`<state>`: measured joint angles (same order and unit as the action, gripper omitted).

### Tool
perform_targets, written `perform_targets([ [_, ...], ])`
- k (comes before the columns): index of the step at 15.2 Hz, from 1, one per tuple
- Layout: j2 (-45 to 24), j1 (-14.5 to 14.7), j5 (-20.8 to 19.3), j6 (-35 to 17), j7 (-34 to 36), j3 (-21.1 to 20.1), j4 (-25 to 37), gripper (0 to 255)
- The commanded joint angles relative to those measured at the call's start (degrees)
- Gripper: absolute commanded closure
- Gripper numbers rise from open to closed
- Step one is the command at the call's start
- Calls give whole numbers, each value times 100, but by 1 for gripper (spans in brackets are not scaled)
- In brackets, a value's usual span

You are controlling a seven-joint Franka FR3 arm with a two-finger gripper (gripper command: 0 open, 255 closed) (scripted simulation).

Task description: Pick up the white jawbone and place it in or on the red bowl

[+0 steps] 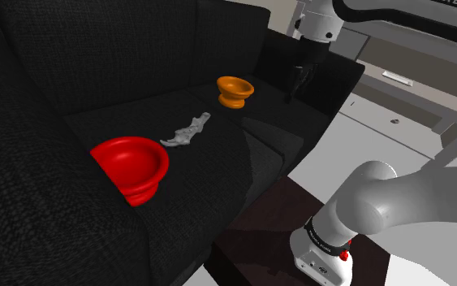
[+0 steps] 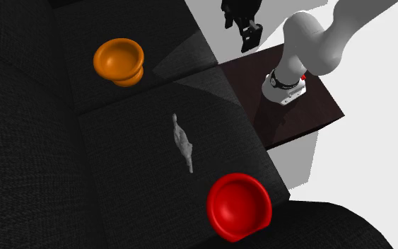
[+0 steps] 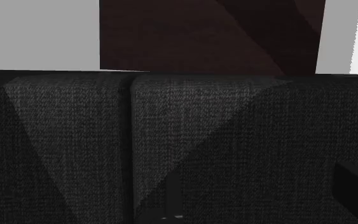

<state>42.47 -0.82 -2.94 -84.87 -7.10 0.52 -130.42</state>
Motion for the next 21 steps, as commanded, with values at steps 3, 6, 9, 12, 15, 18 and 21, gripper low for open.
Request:
perform_targets([
  [3,-393,149,-49,-282,-397,73,91,0],
  [6,-990,366,-95,-669,-981,157,273,0],
  [9,-1588,569,-110,-1009,-1556,202,503,0],
  [12,-2176,761,-104,-1302,-2115,212,771,0],
  [15,-2747,942,-85,-1550,-2658,186,1067,0],
  [18,-3294,1106,-64,-1757,-3180,122,1382,0],
  [21,-3813,1255,-51,-1928,-3680,23,1706,0],
])
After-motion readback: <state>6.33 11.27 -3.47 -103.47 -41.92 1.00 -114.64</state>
